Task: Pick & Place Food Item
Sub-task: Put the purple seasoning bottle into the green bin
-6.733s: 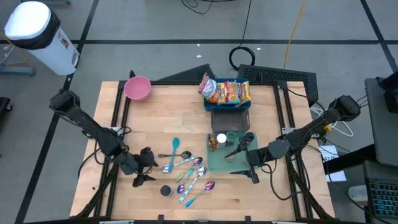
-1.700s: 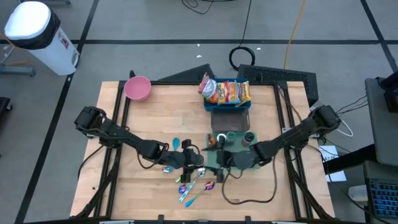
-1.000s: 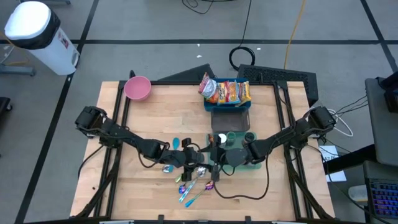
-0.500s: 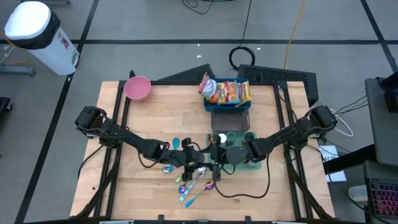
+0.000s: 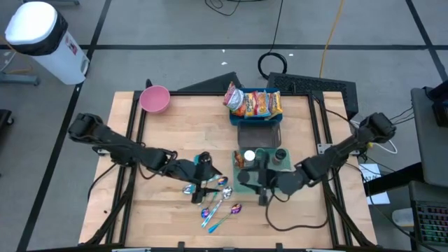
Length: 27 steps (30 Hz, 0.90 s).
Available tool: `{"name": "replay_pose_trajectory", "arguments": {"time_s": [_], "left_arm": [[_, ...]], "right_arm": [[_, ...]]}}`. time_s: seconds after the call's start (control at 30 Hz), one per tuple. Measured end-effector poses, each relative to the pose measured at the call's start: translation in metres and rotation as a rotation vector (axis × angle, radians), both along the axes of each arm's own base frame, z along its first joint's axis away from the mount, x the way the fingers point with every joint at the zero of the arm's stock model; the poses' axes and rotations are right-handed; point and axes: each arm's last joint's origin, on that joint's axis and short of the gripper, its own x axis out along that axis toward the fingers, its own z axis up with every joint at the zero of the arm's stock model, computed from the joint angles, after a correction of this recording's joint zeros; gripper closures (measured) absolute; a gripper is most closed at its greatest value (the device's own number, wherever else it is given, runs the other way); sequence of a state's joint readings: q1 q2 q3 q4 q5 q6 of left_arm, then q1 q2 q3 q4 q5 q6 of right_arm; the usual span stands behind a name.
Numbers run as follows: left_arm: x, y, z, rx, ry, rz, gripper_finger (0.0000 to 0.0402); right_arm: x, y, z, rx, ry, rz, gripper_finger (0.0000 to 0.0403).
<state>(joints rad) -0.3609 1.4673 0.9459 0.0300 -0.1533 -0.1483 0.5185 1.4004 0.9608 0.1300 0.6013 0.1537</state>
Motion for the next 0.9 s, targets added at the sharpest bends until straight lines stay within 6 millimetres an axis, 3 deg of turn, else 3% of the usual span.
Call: {"name": "replay_pose_trajectory", "arguments": {"time_s": [0.37, 0.7, 0.9], "left_arm": [[0.000, 0.006, 0.000, 0.032, -0.040, 0.008, 0.0105], [-0.013, 0.019, -0.006, 0.034, -0.066, 0.082, 0.0099], [-0.024, 0.025, -0.012, 0.009, -0.082, 0.102, 0.0107]], "right_arm": [[-0.022, -0.025, -0.040, 0.046, 0.100, 0.049, 0.0211], [-0.008, -0.040, -0.070, 0.069, 0.085, 0.216, 0.0211], [-0.003, -0.046, -0.085, 0.056, 0.157, 0.227, 0.0211]]}}
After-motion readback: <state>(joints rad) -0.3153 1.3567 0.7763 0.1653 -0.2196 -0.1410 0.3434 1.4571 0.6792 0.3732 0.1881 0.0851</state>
